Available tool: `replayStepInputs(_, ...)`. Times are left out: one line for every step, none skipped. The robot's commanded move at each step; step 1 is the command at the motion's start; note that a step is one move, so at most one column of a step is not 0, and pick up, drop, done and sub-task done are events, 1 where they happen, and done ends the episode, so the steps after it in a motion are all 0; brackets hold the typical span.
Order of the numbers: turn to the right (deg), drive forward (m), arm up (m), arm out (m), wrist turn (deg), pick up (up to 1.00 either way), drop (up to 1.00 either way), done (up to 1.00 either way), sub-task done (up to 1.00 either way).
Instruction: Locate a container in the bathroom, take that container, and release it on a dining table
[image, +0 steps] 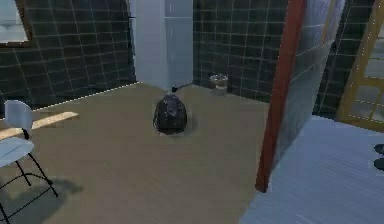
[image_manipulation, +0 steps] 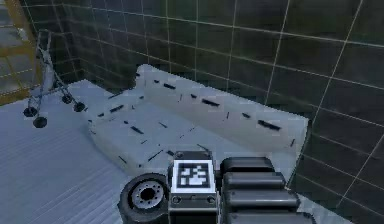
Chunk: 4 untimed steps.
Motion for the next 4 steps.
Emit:
replayStepInputs(-21.0,0.0,0.0,0.0,0.0,0.0,0.0,0.0,0.0)
replayStepInputs(0.0,1.0,0.0,0.0,0.0,0.0,0.0,0.0,0.0)
replayStepInputs(0.0,0.65,0.0,0.0,0.0,0.0,0.0,0.0,0.0)
replayStepInputs(-30.0,0.0,0.0,0.0,0.0,0.0,0.0,0.0,0.0)
